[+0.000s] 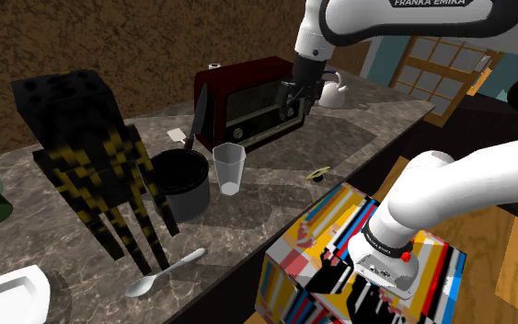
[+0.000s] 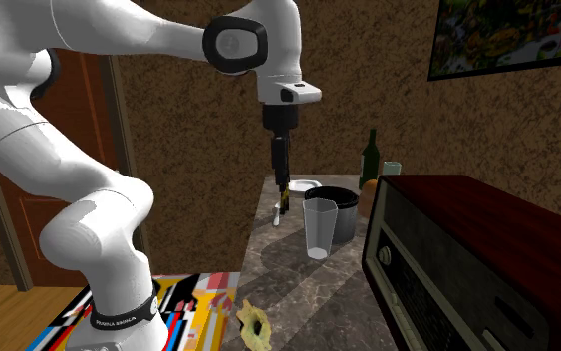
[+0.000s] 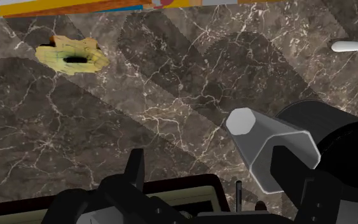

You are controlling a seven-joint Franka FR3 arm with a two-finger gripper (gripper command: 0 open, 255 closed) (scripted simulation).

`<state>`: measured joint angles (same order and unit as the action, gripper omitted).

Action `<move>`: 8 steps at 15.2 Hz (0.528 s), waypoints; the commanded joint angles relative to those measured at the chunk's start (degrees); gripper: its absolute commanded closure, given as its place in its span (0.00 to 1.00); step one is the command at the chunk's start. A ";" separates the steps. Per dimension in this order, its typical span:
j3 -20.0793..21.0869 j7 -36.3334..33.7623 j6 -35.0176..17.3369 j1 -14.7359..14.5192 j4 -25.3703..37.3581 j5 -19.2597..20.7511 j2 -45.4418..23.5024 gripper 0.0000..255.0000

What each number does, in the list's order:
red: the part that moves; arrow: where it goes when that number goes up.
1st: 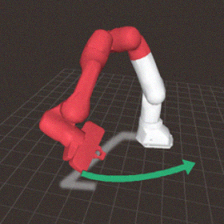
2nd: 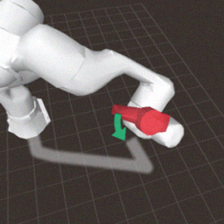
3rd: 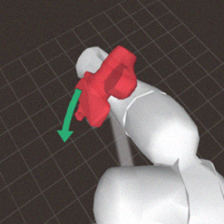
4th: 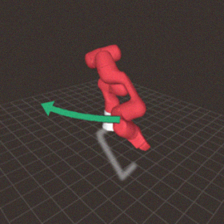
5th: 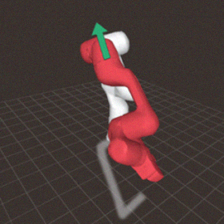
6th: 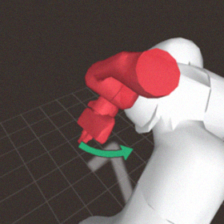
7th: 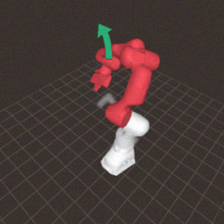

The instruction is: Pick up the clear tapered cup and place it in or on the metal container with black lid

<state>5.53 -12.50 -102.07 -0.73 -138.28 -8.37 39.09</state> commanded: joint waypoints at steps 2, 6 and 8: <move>1.91 -1.57 -6.68 -0.53 -1.73 -1.36 -3.59 0.00; 4.34 -3.50 -15.31 -1.07 -2.43 -2.65 -9.94 0.00; 5.55 -4.51 -19.51 -1.25 -2.23 -3.06 -13.54 0.00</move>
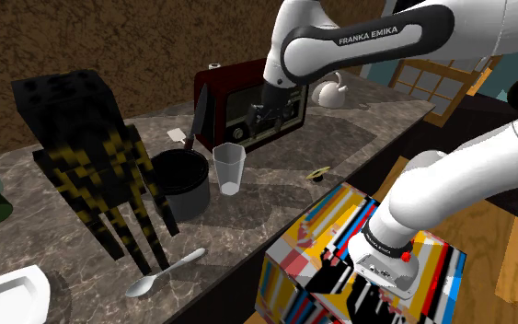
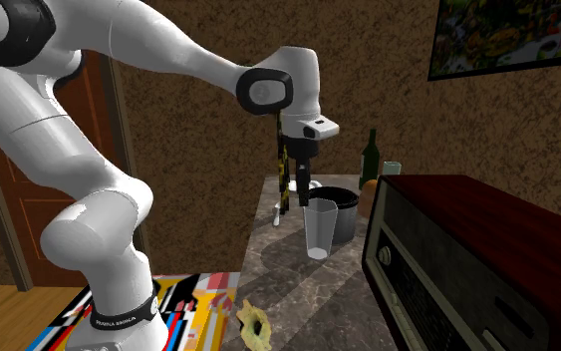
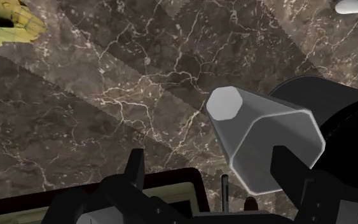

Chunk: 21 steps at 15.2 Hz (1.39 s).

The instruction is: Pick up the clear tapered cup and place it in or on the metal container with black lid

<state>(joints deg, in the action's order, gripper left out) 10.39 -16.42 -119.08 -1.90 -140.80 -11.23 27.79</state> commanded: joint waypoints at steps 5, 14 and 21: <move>3.58 -3.49 -12.38 -0.28 2.37 -0.12 -12.20 0.00; 4.41 -3.82 -18.80 -0.43 0.33 0.09 -16.54 0.00; 4.41 -3.83 -18.79 -0.43 0.35 0.09 -16.55 0.00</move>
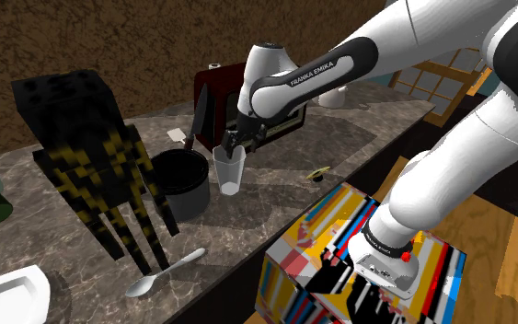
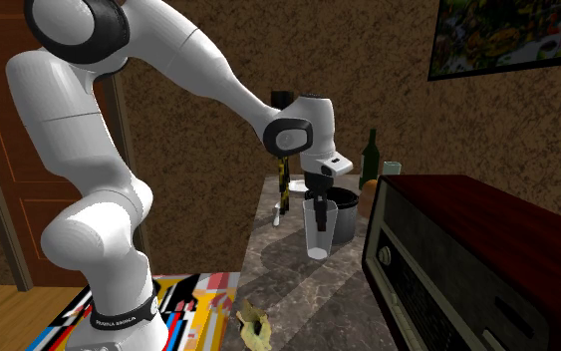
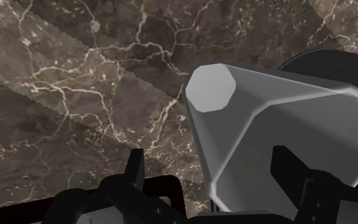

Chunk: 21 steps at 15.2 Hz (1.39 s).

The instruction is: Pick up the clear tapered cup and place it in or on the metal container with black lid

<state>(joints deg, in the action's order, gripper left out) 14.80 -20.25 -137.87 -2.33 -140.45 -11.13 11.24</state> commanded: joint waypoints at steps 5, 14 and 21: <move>0.00 0.00 0.00 0.00 0.00 0.00 0.00 1.00; -0.24 -0.16 3.36 0.04 1.57 0.03 1.81 1.00; -0.68 -0.49 9.15 0.15 4.80 0.20 4.40 1.00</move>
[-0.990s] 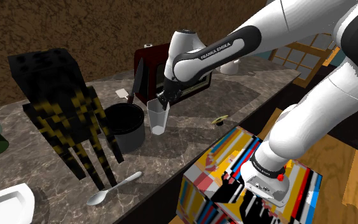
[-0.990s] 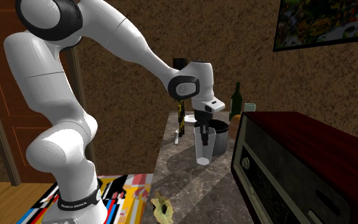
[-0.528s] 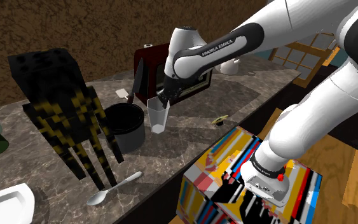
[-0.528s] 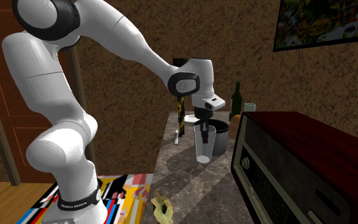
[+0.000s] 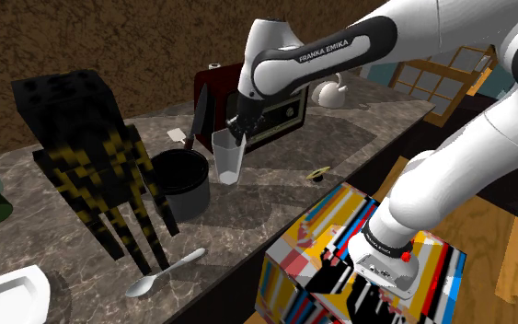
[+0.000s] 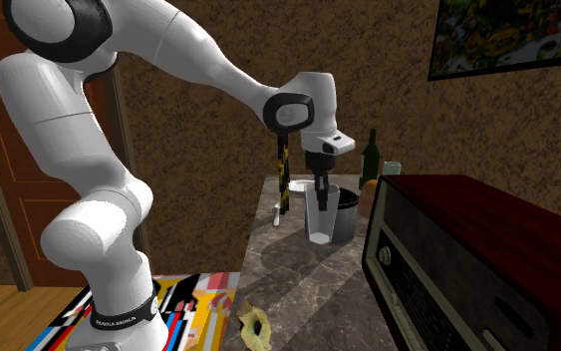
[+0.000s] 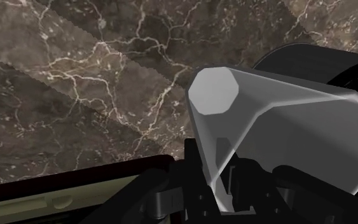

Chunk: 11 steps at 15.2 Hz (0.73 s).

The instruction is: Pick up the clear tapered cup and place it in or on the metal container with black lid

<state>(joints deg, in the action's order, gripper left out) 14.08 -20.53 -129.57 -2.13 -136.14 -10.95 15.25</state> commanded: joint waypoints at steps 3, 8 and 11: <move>-0.15 -0.37 3.29 0.01 2.05 0.12 1.28 1.00; -0.45 -0.67 7.29 0.11 4.88 0.32 2.47 1.00; -0.63 -0.85 9.67 0.18 6.71 0.46 3.03 1.00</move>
<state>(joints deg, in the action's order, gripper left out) 13.45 -21.22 -120.79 -1.96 -130.29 -10.57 18.23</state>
